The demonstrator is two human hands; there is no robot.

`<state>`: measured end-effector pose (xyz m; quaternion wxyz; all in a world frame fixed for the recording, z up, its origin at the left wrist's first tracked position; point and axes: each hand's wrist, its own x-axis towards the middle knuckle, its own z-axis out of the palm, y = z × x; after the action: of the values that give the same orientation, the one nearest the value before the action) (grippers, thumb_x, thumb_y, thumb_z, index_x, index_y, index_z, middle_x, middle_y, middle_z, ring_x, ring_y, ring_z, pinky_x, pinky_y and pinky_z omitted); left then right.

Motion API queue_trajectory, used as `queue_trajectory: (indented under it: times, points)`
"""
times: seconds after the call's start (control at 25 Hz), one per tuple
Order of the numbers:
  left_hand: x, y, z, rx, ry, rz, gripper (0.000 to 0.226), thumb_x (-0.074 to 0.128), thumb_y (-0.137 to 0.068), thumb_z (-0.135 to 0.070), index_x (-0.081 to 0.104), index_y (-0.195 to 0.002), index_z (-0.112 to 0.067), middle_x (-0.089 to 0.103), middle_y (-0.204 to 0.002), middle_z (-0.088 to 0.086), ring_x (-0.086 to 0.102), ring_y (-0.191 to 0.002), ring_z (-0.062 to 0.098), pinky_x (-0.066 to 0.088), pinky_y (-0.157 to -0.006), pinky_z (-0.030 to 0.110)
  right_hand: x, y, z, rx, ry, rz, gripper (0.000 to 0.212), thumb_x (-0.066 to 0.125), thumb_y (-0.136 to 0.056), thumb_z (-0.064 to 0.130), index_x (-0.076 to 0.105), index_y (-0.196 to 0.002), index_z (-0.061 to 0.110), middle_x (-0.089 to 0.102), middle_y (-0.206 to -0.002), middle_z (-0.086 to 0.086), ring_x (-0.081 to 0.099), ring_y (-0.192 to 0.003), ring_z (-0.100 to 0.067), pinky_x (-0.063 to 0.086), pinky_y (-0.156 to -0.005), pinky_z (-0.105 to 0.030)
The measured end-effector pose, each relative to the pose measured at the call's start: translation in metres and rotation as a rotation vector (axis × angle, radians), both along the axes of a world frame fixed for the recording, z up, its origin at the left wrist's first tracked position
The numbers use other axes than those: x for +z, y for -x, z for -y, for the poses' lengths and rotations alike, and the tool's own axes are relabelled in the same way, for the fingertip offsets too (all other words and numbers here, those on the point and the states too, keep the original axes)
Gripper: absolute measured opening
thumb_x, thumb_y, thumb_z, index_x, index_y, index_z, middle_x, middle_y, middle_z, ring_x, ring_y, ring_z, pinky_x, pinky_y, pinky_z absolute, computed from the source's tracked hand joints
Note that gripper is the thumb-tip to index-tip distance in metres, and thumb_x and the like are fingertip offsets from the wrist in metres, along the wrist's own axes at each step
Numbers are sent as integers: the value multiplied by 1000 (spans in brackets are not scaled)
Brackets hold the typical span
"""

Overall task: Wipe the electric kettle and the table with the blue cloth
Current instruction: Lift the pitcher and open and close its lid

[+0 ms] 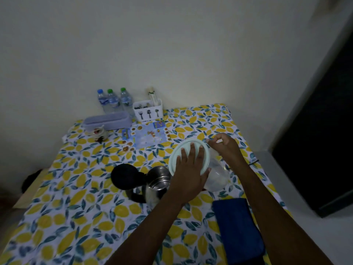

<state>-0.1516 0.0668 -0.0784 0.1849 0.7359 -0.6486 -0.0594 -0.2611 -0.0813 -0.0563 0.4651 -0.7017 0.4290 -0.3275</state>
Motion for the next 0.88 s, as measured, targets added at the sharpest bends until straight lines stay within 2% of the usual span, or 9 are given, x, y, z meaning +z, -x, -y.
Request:
queue_trajectory:
  times: [0.08,0.16,0.2,0.32,0.4,0.56,0.72,0.88]
  points:
    - [2,-5,-8,62,20,-31,67,27,-100,-47,-3,-152,-16,-2,-162,15,1,-148,42,13,-121,55,13,-18,-8,19,37,-71,30,73,-79,41,54,-69,21,62,-74,1,60,-66,-18,42,-52,-30]
    - [4,-8,-14,128,46,-116,66,29,-101,-45,-3,-152,-17,0,-163,14,2,-148,41,14,-119,54,25,-33,-16,36,90,-139,30,73,-79,41,53,-69,21,65,-82,-9,61,-73,-27,47,-61,-37]
    - [5,-9,-17,152,61,-149,67,31,-100,-45,-2,-152,-17,0,-163,14,3,-148,41,14,-119,53,30,-39,-19,46,116,-174,31,72,-78,43,52,-69,22,65,-84,-8,59,-73,-24,47,-64,-38]
    - [5,-14,-22,186,83,-175,74,37,-98,-49,-1,-152,-16,0,-163,13,3,-149,39,13,-121,50,41,-52,-25,77,179,-280,34,70,-77,50,51,-70,23,64,-79,-4,57,-61,-23,46,-59,-36]
    - [8,-15,-25,211,89,-216,77,41,-97,-48,0,-152,-14,1,-163,14,5,-148,40,14,-120,50,46,-59,-28,81,218,-326,34,69,-76,51,54,-75,21,65,-81,-4,60,-62,-25,47,-59,-36]
    - [15,-12,-26,238,89,-301,77,44,-98,-43,0,-151,-10,-1,-163,15,5,-147,44,15,-120,49,51,-66,-30,95,271,-364,30,69,-76,48,53,-73,23,54,-70,8,55,-59,-16,40,-56,-31]
    - [17,-11,-27,253,106,-390,75,43,-99,-39,-2,-151,-10,-4,-163,13,0,-148,41,12,-121,47,54,-69,-32,102,301,-393,29,69,-74,46,55,-75,20,57,-71,3,58,-62,-22,43,-59,-34]
    - [19,-7,-30,256,141,-457,76,44,-99,-39,-4,-151,-11,-6,-163,10,-2,-148,39,12,-122,47,60,-69,-33,109,335,-411,27,69,-75,43,55,-74,20,64,-85,-5,61,-68,-24,47,-62,-37]
